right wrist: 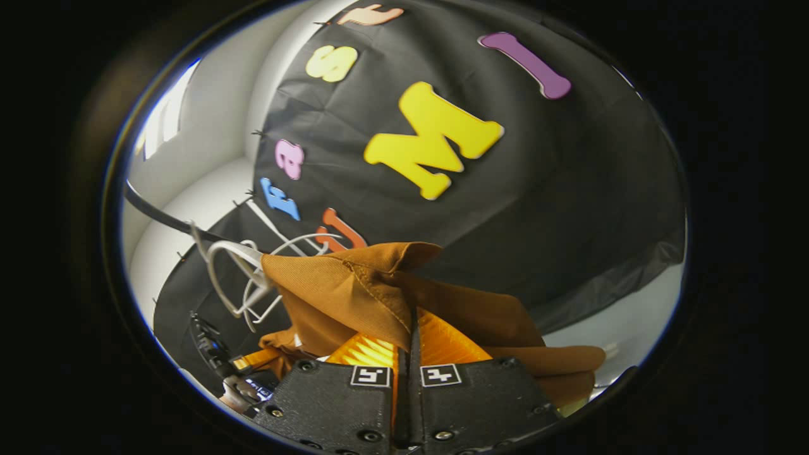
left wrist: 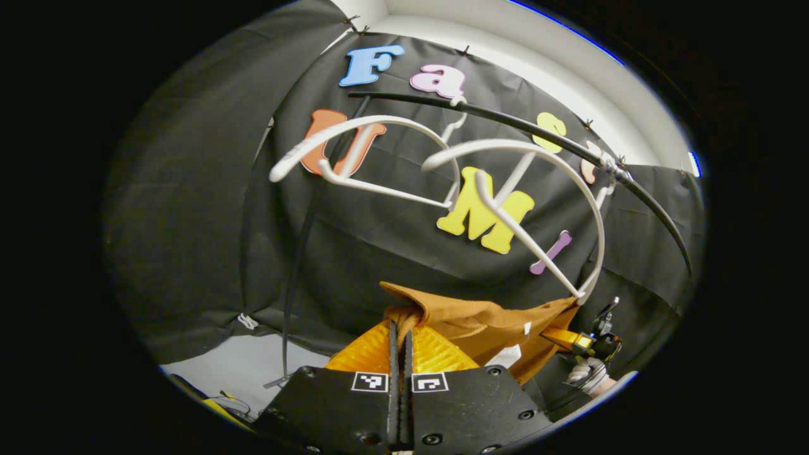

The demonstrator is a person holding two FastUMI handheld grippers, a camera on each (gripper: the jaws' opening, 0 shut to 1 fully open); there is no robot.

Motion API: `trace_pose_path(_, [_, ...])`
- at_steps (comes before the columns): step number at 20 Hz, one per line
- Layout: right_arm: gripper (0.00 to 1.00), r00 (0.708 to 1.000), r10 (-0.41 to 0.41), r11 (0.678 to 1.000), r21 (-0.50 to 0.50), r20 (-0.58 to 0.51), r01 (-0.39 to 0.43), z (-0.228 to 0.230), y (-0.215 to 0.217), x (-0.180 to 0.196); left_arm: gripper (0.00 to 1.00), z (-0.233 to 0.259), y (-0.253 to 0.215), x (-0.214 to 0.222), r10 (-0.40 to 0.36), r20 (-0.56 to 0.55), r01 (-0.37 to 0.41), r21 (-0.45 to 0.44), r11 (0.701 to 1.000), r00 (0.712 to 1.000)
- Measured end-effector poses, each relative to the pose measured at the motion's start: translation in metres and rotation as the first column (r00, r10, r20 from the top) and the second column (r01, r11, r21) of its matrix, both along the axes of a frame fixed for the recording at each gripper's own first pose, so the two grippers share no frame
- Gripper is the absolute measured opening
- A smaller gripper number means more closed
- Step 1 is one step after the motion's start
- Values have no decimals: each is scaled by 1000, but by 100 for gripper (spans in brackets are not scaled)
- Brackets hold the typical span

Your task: Grasp the clothes on the hanger with both hands and then place them into the laundry hamper below.

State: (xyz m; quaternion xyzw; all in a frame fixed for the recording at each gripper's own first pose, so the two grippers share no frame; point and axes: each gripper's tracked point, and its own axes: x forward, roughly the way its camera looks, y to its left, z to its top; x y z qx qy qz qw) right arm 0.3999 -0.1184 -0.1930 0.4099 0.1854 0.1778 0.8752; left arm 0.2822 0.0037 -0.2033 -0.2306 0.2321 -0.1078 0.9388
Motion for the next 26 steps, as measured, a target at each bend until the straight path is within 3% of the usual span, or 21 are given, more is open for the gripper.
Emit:
trace_pose_path(2, [5,1000,6,1000,19,4,-6,0,-1,-4,5,3,-11,-6,-27,19,27,10,1000,999])
trace_pose_path(3, [5,1000,7,1000,-5,18,-7,0,1,-9,0,5,-15,-7,-39,27,39,16,999,999])
trace_pose_path(7, [5,997,52,998,-30,59,-50,18,15,-26,0,17,-25,-7,-62,55,60,38,997,997])
trace_pose_path(8, [5,995,62,998,-36,72,-60,22,20,-29,6,16,-29,-11,-72,54,70,42,997,996])
trace_pose_path(9, [5,994,75,997,-36,79,-73,29,27,-33,6,16,-31,-15,-80,54,77,55,996,995])
trace_pose_path(11, [5,990,103,995,-20,100,-101,42,45,-50,6,16,-34,-24,-96,48,92,77,993,994])
trace_pose_path(12, [5,986,115,993,-11,117,-115,49,55,-61,0,21,-37,-28,-104,55,100,78,992,993])
trace_pose_path(13, [5,982,129,992,-8,136,-129,59,67,-70,0,27,-42,-32,-119,67,114,82,990,991])
trace_pose_path(14, [5,977,147,989,-14,152,-146,69,80,-76,6,35,-47,-37,-138,85,130,92,987,987])
trace_pose_path(15, [5,973,161,987,-19,164,-160,78,94,-83,0,44,-53,-41,-160,101,150,100,984,982])
trace_pose_path(18, [5,955,225,974,-38,192,-221,97,139,-122,0,68,-74,-56,-234,154,220,104,970,960])
trace_pose_path(19, [5,948,242,970,-62,207,-234,103,152,-132,5,74,-82,-63,-256,172,243,91,966,951])
trace_pose_path(20, [5,940,264,964,-81,217,-252,108,164,-139,0,80,-89,-69,-276,183,265,80,961,944])
trace_pose_path(22, [6,930,301,953,-106,211,-285,104,185,-158,5,82,-96,-77,-299,201,290,72,954,933])
trace_pose_path(23, [5,930,312,949,-119,195,-293,99,192,-164,0,77,-98,-81,-305,198,298,65,952,931])
trace_pose_path(26, [5,944,305,946,-158,127,-284,64,203,-174,5,48,-106,-93,-327,162,327,28,945,931])
